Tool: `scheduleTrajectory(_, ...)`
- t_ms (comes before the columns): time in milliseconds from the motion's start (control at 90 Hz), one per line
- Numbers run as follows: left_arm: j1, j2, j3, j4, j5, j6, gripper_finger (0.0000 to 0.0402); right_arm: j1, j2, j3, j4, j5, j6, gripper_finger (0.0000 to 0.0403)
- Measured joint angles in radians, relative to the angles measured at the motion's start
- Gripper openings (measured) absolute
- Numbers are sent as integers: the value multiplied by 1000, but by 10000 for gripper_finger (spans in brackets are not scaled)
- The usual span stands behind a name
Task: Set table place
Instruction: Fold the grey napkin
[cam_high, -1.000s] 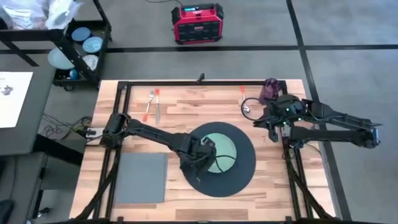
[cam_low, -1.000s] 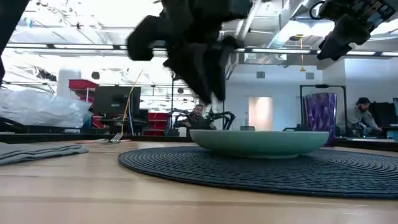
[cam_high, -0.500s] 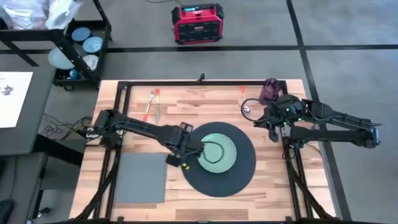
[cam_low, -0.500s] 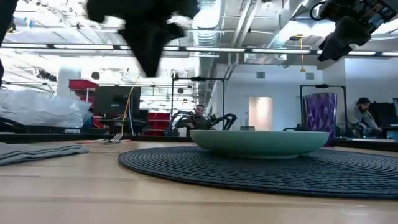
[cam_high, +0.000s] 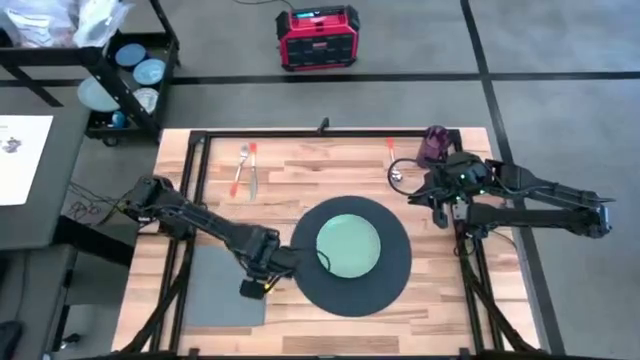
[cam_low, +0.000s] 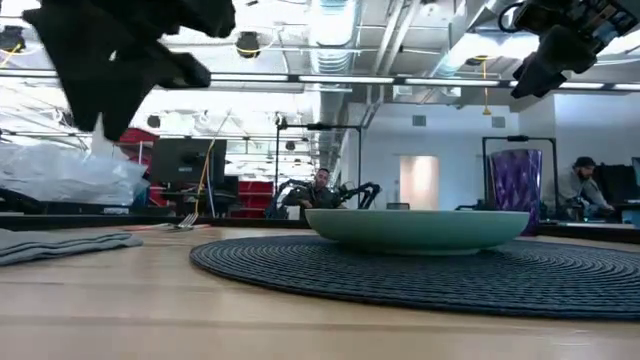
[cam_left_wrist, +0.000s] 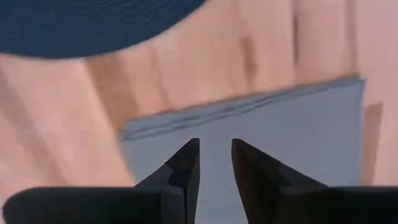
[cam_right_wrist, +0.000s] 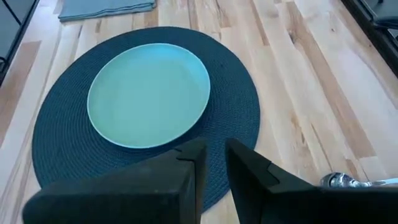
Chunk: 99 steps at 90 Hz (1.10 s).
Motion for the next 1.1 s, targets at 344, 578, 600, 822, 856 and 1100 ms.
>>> scheduleTrajectory(344, -47, 1, -159, 233, 57, -96, 78, 24, 0, 0, -2, -9, 26, 48)
scheduleTrajectory(578, -58, 1, -219, 311, 80, -98, 78, 65, 0, 0, -2, -11, 54, 48)
scheduleTrajectory(600, -58, 1, -223, 327, 80, -95, 78, 69, 0, 0, -2, -13, 56, 48)
scheduleTrajectory(822, -57, 1, -284, 421, 79, -75, 78, 113, 0, 0, 0, -15, 85, 48)
scheduleTrajectory(856, -57, 1, -295, 425, 79, -74, 78, 119, 0, 0, 0, -15, 89, 48)
scheduleTrajectory(1100, -57, -2, -353, 501, 78, -15, 78, 153, 0, 0, 14, -16, 105, 48)
